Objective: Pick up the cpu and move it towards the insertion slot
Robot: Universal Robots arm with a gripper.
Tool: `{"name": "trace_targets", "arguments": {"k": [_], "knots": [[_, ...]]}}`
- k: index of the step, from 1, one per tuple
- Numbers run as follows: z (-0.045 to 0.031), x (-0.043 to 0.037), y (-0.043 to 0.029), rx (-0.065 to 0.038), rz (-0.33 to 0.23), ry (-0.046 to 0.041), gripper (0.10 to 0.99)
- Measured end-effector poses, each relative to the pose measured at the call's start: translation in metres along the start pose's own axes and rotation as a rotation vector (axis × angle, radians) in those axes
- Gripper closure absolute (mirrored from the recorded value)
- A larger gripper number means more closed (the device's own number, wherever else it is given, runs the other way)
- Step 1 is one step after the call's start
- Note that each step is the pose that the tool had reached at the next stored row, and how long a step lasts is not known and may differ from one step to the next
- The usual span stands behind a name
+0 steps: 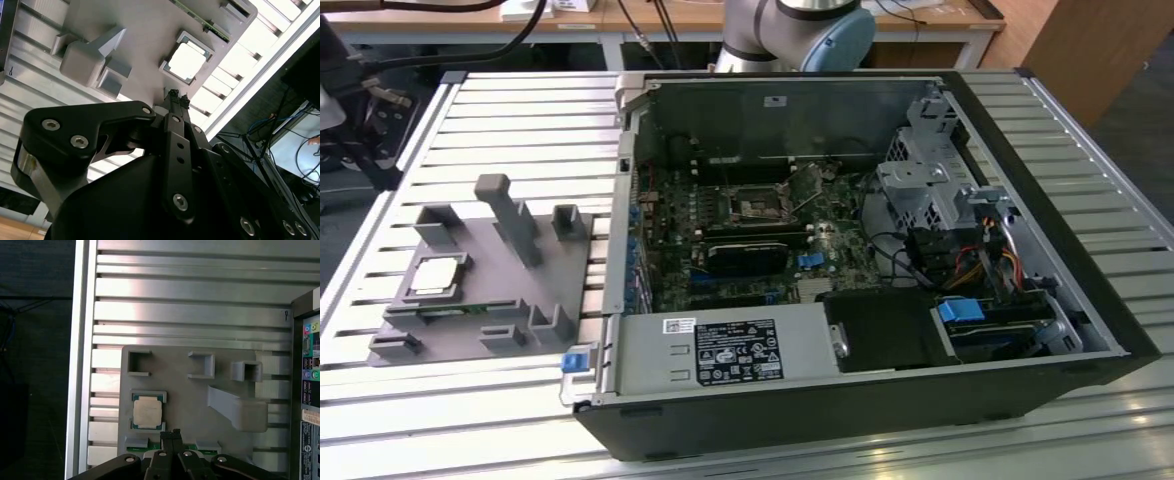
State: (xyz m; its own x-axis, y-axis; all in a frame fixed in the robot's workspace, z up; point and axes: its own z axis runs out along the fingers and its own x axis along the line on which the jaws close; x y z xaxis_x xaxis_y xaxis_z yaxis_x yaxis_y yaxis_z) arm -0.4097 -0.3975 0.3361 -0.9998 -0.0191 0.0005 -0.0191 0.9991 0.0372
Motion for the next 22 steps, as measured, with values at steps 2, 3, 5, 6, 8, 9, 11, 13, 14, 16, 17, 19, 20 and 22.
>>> {"name": "trace_targets", "arguments": {"k": [2, 3, 5, 6, 8, 9, 11, 13, 14, 16, 17, 19, 20, 22], "knots": [[0.0005, 0.0000, 0.0000, 0.000, 0.000, 0.0001, 0.980], [0.0008, 0.0000, 0.0000, 0.000, 0.000, 0.0001, 0.980], [0.0014, 0.0000, 0.0000, 0.000, 0.000, 0.0001, 0.980], [0.0017, 0.0000, -0.0001, 0.000, 0.000, 0.0001, 0.980], [0.0024, 0.0000, -0.0001, 0.000, 0.000, 0.0001, 0.980], [0.0027, 0.0000, -0.0001, 0.000, 0.000, 0.0001, 0.980], [0.0033, 0.0000, -0.0001, 0.000, 0.000, 0.0001, 0.980], [0.0040, 0.0000, -0.0001, 0.000, 0.000, 0.0001, 0.980], [0.0042, 0.0000, -0.0001, 0.000, 0.000, 0.0001, 0.980], [0.0048, 0.0000, -0.0002, 0.000, 0.000, 0.0001, 0.980], [0.0050, 0.0000, -0.0002, 0.000, 0.000, 0.0001, 0.980], [0.0055, 0.0000, -0.0002, 0.000, 0.000, 0.0002, 0.980], [0.0057, 0.0000, -0.0002, 0.000, 0.000, 0.0001, 0.980], [0.0061, 0.0000, -0.0002, 0.000, 0.000, 0.0001, 0.980]]}}
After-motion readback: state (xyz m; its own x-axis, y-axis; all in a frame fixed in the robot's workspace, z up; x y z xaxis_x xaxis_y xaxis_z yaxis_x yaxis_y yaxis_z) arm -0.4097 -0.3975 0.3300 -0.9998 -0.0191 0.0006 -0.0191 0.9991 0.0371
